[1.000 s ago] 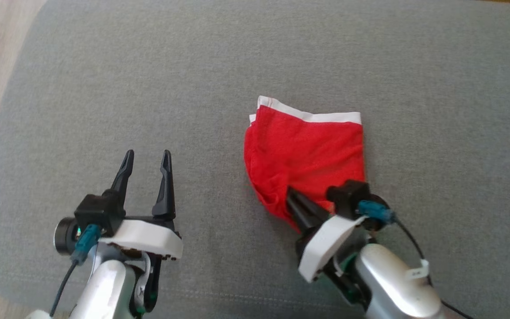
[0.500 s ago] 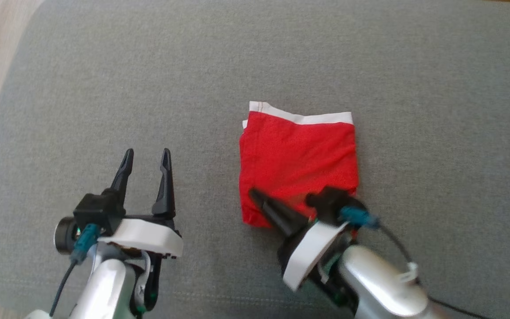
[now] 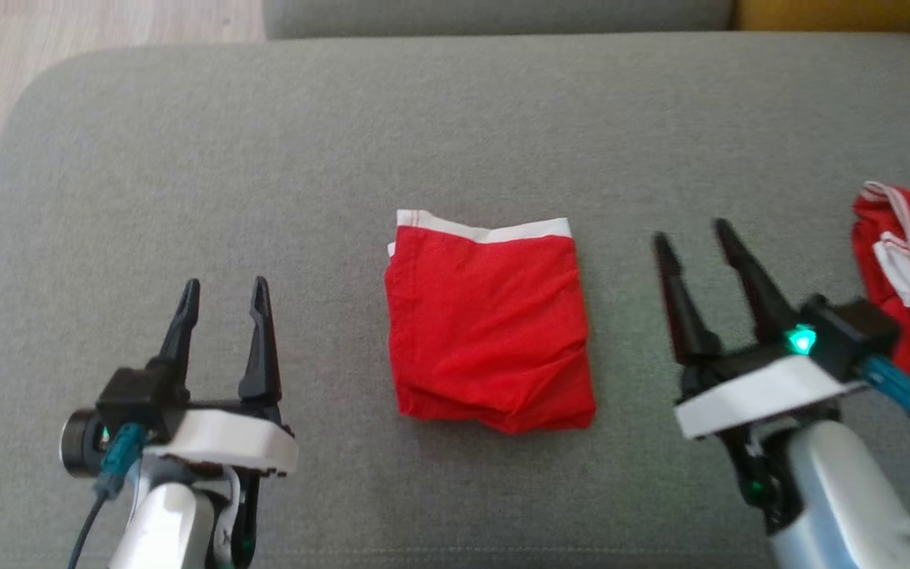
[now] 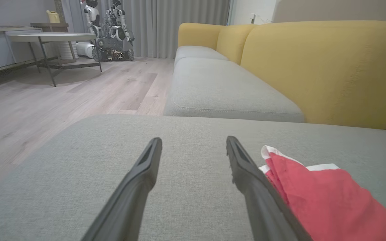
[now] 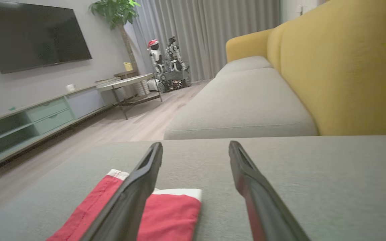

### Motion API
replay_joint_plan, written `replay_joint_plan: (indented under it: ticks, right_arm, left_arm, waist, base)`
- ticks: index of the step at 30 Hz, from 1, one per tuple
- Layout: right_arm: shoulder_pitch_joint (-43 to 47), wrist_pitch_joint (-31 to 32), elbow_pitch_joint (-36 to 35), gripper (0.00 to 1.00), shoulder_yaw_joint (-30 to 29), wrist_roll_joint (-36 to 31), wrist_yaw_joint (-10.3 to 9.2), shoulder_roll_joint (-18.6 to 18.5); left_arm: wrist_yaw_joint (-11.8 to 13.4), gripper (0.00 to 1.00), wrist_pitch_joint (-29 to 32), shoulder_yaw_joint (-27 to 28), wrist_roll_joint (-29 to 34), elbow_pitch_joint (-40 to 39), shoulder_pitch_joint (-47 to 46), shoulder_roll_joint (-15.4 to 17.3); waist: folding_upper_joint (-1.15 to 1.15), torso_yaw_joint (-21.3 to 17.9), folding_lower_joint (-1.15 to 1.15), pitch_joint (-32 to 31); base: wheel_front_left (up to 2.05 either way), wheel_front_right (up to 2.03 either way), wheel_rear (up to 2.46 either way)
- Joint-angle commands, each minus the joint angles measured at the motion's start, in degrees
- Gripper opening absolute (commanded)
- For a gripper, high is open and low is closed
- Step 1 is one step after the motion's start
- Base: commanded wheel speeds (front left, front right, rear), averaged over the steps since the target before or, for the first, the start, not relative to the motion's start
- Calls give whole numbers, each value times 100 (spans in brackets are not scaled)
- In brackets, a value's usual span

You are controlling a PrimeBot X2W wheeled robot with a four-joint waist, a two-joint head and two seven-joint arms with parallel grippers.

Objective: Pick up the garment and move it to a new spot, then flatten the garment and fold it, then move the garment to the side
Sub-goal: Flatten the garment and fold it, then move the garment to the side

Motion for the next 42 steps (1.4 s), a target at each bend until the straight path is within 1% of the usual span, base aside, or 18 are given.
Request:
replay_joint_plan:
  ticks: [1, 5, 13, 20, 25, 42]
  right_arm:
    - [-36, 49, -289, 100, 29, -83, -5, 62]
    - [363, 282, -628, 100, -420, -313, -5, 94]
    - [932, 596, -834, 100, -772, -500, -5, 170]
    - [1230, 759, -884, 100, -855, -622, -5, 213]
    - [1356, 829, -937, 100, -882, -681, -5, 236]
    - [1581, 929, -1083, 100, -1020, -759, -5, 304]
  left_arm:
    - [36, 100, -44, 217, 55, -215, -113, 131]
    - [47, 100, -13, 217, 67, -253, 33, 221]
    - [92, 100, 185, 196, 68, -336, 429, 386]
    - [59, 100, 418, 168, 4, -430, 738, 532]
    - [131, 100, 596, 166, 4, -538, 928, 601]
    - [142, 100, 678, 96, -60, -545, 1046, 680]
  waist:
    - [0, -77, 0, -80]
    - [0, -185, 0, -240]
    - [0, -301, 0, -647]
    - [0, -321, 0, -880]
    - [0, -307, 0, -978]
    - [0, -299, 0, -1139]
  base:
    - [0, 0, 0]
    - [0, 0, 0]
    - [0, 0, 0]
    - [0, 0, 0]
    - [0, 0, 0]
    - [0, 0, 0]
